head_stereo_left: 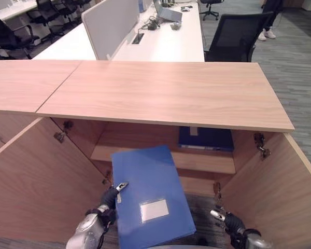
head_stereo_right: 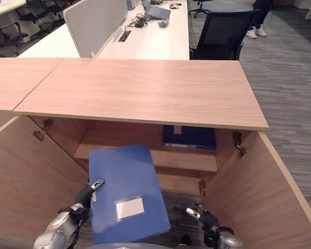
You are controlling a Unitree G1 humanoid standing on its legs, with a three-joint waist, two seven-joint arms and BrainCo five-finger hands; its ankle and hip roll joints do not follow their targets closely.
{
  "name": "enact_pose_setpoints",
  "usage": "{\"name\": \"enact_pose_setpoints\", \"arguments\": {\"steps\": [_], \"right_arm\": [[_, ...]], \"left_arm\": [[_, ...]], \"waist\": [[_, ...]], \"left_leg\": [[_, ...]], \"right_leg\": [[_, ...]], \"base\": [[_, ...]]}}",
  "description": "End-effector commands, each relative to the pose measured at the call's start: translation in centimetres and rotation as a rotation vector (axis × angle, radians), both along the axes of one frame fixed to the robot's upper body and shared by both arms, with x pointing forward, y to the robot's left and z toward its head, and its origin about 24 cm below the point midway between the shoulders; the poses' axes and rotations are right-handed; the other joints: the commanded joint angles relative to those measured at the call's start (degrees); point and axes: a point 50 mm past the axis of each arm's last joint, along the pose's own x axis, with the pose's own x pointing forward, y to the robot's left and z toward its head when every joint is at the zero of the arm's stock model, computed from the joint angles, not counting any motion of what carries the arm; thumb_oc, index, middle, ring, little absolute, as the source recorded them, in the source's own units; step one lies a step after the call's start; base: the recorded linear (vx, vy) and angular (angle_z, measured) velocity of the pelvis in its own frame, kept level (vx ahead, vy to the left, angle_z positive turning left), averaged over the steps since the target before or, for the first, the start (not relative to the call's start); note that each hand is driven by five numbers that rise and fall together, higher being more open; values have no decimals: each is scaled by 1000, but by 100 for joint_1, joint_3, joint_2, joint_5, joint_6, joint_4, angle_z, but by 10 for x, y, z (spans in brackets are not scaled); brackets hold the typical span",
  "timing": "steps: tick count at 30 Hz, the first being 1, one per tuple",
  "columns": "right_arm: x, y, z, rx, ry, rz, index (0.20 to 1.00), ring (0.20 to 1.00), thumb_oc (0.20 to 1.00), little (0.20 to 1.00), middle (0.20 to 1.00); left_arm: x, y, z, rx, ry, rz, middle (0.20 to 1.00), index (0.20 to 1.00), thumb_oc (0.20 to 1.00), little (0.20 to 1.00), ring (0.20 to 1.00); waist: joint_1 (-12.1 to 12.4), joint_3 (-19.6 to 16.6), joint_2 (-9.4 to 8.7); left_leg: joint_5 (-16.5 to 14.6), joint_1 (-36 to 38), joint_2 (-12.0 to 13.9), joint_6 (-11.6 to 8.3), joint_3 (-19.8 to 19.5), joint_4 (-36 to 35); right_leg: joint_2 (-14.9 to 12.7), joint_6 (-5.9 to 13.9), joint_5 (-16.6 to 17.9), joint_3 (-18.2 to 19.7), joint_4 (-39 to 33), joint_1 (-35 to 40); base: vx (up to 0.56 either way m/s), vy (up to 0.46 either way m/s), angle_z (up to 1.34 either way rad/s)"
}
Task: Put the empty folder in the office cabinet
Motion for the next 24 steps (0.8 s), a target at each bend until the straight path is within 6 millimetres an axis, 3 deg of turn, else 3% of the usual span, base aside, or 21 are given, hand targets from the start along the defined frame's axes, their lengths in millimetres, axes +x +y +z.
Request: {"name": "enact_pose_setpoints", "arguments": {"steps": [1, 5, 7, 11, 12, 13, 17, 18, 20, 24], "right_arm": [[25, 8, 9, -50, -87, 67, 1000, 1000, 1000, 1000, 1000], [33, 10, 8, -84, -90, 61, 1000, 1000, 1000, 1000, 1000], [47, 9, 11, -129, -110, 63, 1000, 1000, 1000, 1000, 1000], [57, 13, 13, -152, -132, 70, 1000, 1000, 1000, 1000, 1000], [57, 13, 13, -152, -133, 70, 1000, 1000, 1000, 1000, 1000], [57, 16, 13, -152, -138, 85, 1000, 1000, 1000, 1000, 1000], [52, 18, 9, -162, -125, 98, 1000, 1000, 1000, 1000, 1000], [52, 18, 9, -162, -125, 98, 1000, 1000, 1000, 1000, 1000], [51, 19, 7, -166, -116, 86, 1000, 1000, 1000, 1000, 1000], [52, 23, 6, -164, -112, 70, 1000, 1000, 1000, 1000, 1000]], "left_arm": [[23, 12, 22, 53, -122, 58, 200, 200, 200, 200, 200], [44, 4, 28, 26, -138, 125, 200, 200, 200, 200, 200], [78, -6, 48, 3, -207, 187, 200, 200, 200, 200, 200], [112, -5, 70, -28, -251, 313, 200, 200, 200, 200, 200], [112, -5, 70, -28, -252, 313, 200, 200, 200, 200, 200], [126, -1, 84, -47, -287, 371, 200, 200, 200, 200, 200], [149, 10, 114, -95, -362, 487, 200, 200, 200, 200, 200], [149, 10, 114, -95, -362, 487, 200, 200, 200, 200, 200], [163, 18, 141, -164, -430, 589, 200, 200, 200, 200, 200], [171, 26, 164, -238, -491, 675, 200, 200, 200, 200, 200]], "waist": [[-32, 353, -279], [-113, 577, -354], [-194, 858, -462], [-323, 945, -563], [-324, 940, -564], [-394, 974, -638], [-500, 1007, -762], [-500, 1006, -762], [-547, 1044, -835], [-569, 1056, -893]], "left_leg": [[60, -266, -184, 213, 32, -9], [-81, -695, -165, 240, 133, 568], [-247, -1627, -203, 227, 155, 1475], [-397, -2380, -122, 192, 97, 2081], [-401, -2392, -123, 192, 96, 2090], [-462, -2631, -101, 171, 79, 2300], [-593, -2989, -65, 140, 7, 2678], [-593, -2991, -66, 140, 6, 2679], [-664, -3172, -30, 123, -8, 2831], [-716, -3306, -9, 107, -24, 2939]], "right_leg": [[224, -113, -878, 393, 983, -138], [228, -200, -995, 527, 1469, -616], [206, -282, -1152, 606, 2185, -1394], [132, -312, -1373, 636, 2813, -2081], [131, -312, -1377, 636, 2821, -2092], [138, -332, -1443, 643, 3036, -2332], [118, -364, -1611, 605, 3406, -2667], [118, -364, -1611, 605, 3406, -2669], [111, -369, -1690, 604, 3612, -2867], [113, -384, -1744, 585, 3738, -3042]], "base": [[-44, 2, -8], [-117, 4, -27], [-251, -18, -6], [-121, -22, 1], [-78, -36, 2], [-59, -35, 1], [-47, -48, 5], [-22, -39, 7], [-30, -43, 4], [-15, -24, 4]]}}
